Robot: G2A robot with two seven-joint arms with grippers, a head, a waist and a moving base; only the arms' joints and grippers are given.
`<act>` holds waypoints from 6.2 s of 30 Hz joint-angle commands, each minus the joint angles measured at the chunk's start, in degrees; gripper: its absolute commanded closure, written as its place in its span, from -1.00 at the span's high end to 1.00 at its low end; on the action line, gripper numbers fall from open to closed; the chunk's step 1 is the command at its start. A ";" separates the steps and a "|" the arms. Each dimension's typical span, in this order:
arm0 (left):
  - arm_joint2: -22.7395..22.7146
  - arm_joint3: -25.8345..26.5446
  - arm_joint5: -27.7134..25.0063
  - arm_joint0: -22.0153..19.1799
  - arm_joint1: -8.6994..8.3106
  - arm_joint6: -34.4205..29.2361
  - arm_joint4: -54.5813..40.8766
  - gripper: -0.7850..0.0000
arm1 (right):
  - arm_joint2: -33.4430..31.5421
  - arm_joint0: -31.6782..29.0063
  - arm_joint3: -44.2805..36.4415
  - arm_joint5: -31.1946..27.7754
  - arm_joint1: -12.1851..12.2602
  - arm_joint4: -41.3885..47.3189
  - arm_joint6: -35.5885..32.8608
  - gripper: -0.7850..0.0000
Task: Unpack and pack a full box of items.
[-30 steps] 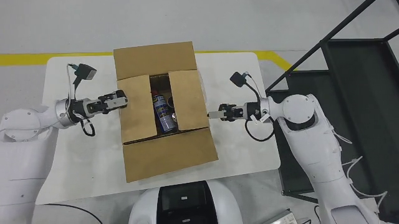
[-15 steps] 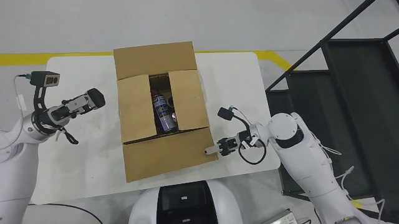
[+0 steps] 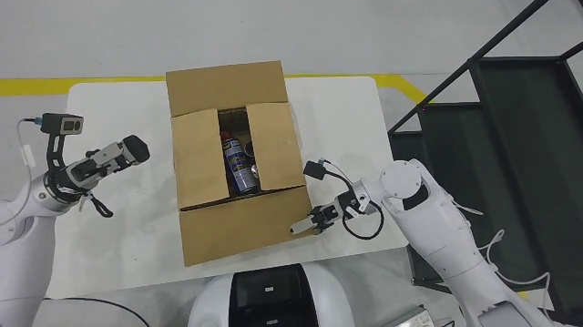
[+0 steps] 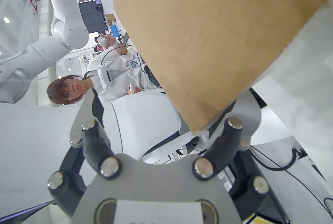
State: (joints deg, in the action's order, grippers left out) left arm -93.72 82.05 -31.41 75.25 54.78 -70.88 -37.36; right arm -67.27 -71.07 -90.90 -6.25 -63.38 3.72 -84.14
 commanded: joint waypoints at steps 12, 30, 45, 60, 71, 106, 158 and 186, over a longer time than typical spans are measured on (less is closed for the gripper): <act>0.16 -1.34 -0.49 0.68 -0.05 2.25 1.96 1.00 | -1.05 -0.04 -2.77 -4.49 0.57 10.79 0.47 1.00; 0.11 -3.04 -2.69 1.30 -0.27 1.04 1.97 1.00 | -0.85 5.16 -2.45 -7.82 0.60 10.19 11.93 1.00; 0.35 -3.87 -1.15 0.09 -0.32 4.14 3.22 1.00 | 6.69 12.63 5.85 -7.10 -0.97 2.99 20.55 1.00; 9.13 -10.86 2.46 -13.11 1.04 16.89 16.60 1.00 | 10.21 14.68 7.70 -5.54 -1.46 0.28 21.20 1.00; 13.85 -19.02 1.53 -21.53 2.17 18.15 18.41 1.00 | 10.14 14.23 6.17 -6.30 -1.22 0.51 20.84 1.00; 27.55 -35.33 4.44 -36.92 6.45 22.03 26.46 1.00 | 8.52 12.82 4.82 -8.23 -0.39 1.69 22.29 1.00; 31.59 -20.72 0.34 -31.44 1.57 -2.35 11.22 1.00 | 0.77 6.30 -0.37 -5.02 2.45 0.08 25.69 1.00; 38.63 -17.87 2.13 -31.74 -4.41 -4.14 12.67 1.00 | 2.84 7.11 0.79 -2.81 2.45 -1.89 27.15 1.00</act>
State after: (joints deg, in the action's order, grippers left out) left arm -55.34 64.34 -29.12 43.69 50.42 -75.18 -24.81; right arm -63.85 -63.55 -89.51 -8.96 -61.07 1.76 -57.07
